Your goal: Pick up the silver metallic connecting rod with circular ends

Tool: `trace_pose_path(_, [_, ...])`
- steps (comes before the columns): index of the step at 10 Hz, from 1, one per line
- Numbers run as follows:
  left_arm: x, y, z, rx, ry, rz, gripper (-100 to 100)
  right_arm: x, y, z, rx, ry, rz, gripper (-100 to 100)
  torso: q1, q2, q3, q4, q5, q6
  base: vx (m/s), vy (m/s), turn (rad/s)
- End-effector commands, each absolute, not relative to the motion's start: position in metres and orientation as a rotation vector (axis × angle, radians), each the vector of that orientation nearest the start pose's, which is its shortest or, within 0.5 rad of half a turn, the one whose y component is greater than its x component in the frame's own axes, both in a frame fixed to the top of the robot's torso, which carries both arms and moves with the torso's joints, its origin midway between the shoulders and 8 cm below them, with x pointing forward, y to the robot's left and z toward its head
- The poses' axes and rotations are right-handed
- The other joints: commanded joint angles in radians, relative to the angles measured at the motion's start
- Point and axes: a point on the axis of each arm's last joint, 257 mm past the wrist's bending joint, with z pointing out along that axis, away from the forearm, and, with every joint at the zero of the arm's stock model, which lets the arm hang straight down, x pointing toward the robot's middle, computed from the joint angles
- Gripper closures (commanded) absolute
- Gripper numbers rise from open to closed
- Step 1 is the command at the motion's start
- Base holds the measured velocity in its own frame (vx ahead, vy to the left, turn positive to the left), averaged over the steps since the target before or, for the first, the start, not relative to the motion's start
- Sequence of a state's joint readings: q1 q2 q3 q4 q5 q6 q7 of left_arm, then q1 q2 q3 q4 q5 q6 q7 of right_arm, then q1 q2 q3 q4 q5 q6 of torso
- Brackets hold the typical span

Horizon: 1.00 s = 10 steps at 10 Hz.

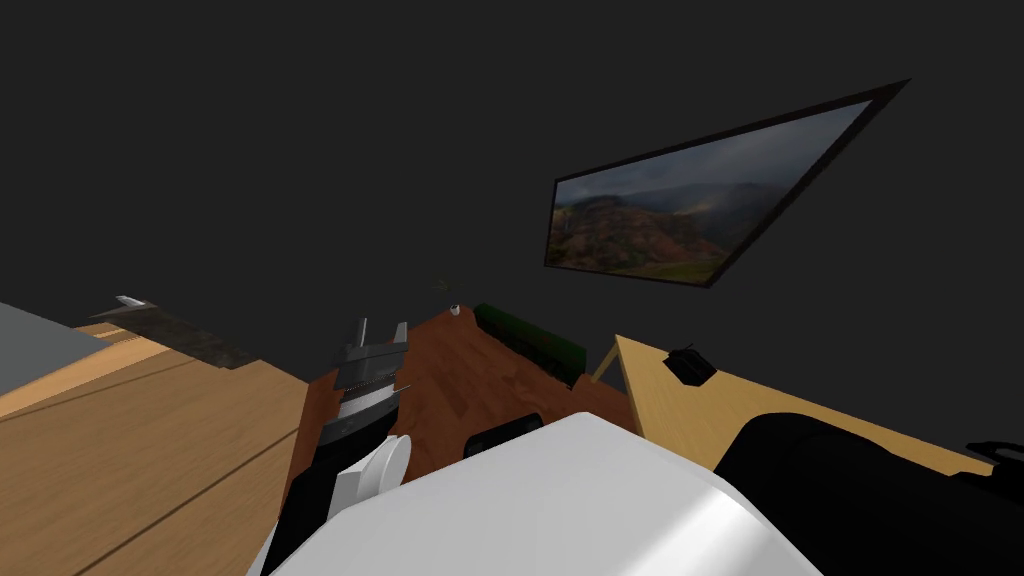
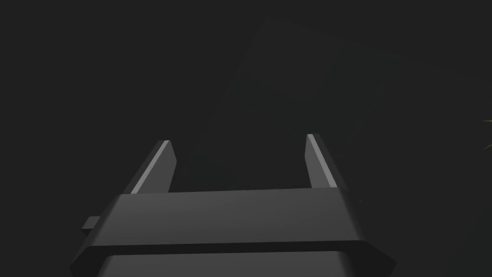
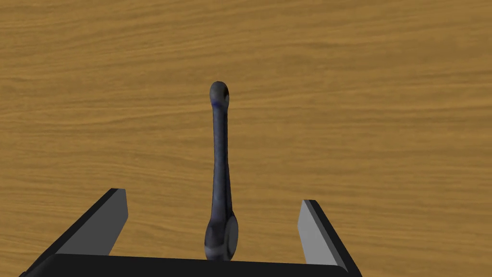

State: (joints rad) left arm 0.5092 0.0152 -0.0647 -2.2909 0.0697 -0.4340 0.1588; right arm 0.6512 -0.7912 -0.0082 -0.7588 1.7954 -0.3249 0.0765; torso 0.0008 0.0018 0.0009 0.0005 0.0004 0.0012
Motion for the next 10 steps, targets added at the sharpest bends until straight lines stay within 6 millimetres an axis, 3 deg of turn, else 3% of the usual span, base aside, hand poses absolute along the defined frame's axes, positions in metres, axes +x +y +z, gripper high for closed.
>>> trace_pose_path(1, [0.354, 0.266, 0.013, -0.816, 0.58, -1.54, 0, -0.124, -0.668, -0.518, -0.955, 3.079, -0.59, -100, 0.0, 0.0, 0.0, 0.0, 0.0, 0.0, 0.012, -0.021, 0.081])
trace_pose_path(3, [0.354, 0.266, 0.013, -0.816, 0.58, -1.54, 0, -0.124, -0.669, -0.518, -0.958, 3.076, -0.59, -100, 0.0, 0.0, 0.0, 0.0, 0.0, 0.001, 0.004, -0.007, -0.008])
trace_pose_path(4, [0.354, 0.266, 0.013, -0.816, 0.58, -1.54, 0, -0.124, -0.669, -0.518, -0.956, 3.077, -0.59, 0, 0.001, 0.0, 0.0, 0.0, 0.0, 0.001, 0.0, 0.0, 0.0])
trace_pose_path(5, [0.354, 0.266, 0.013, -0.816, 0.58, -1.54, 0, -0.128, -0.668, -0.523, -0.896, 3.104, -0.587, -100, 0.001, 0.001, 0.0, 0.0, 0.0, 0.001, -0.081, 0.016, 0.227])
trace_pose_path(10, [0.354, 0.266, 0.013, -0.816, 0.58, -1.54, 0, -0.136, -0.665, -0.532, -0.776, 3.153, -0.578, -100, 0.0, 0.009, 0.005, 0.002, 0.0, 0.0, -0.124, -0.008, 0.199])
